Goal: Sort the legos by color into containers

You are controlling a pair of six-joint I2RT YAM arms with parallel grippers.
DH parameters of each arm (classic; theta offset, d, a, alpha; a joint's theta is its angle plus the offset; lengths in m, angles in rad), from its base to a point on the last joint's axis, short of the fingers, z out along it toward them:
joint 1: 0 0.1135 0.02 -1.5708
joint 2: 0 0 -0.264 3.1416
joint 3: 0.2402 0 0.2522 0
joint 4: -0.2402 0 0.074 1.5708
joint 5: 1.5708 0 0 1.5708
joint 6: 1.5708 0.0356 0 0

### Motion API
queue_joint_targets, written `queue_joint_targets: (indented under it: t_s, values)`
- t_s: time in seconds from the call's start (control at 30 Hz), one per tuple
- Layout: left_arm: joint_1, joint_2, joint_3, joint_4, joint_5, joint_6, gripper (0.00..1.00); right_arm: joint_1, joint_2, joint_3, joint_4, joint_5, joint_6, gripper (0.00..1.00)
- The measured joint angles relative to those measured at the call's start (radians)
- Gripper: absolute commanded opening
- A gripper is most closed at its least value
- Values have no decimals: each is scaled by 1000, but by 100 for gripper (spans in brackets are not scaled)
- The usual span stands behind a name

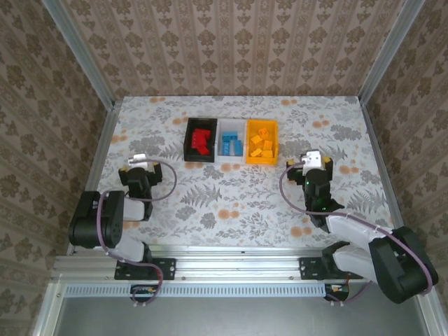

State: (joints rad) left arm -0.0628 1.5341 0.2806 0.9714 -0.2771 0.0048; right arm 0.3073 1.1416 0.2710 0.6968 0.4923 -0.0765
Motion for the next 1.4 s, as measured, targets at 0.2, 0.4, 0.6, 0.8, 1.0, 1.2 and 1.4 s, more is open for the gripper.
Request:
queue_joint_targets:
  t_s: [0.2,0.4,0.6,0.8,1.0,1.2,1.4]
  values:
    - [10,8,93,-45,50,4,100,-119,197,-21,184,-59,4,100]
    - [12,8,95,-66,65,4,100,-158,338,-3,265,-149,17,100]
    - [12,8,95,-67,66,4,100,-267,391,111,226,-228,88,100]
    - [12,8,95,-67,69,4,100,-267,391,116,204,-259,110,100]
    - [12,8,95,-67,69,4,100,-267,391,116,193,-265,111,100]
    - [12,8,95,-67,69,4,100,-267,391,116,193,-265,111,100]
    - [20,8,97,-76,109,7,100,-265,391,116,193,-265,111,100]
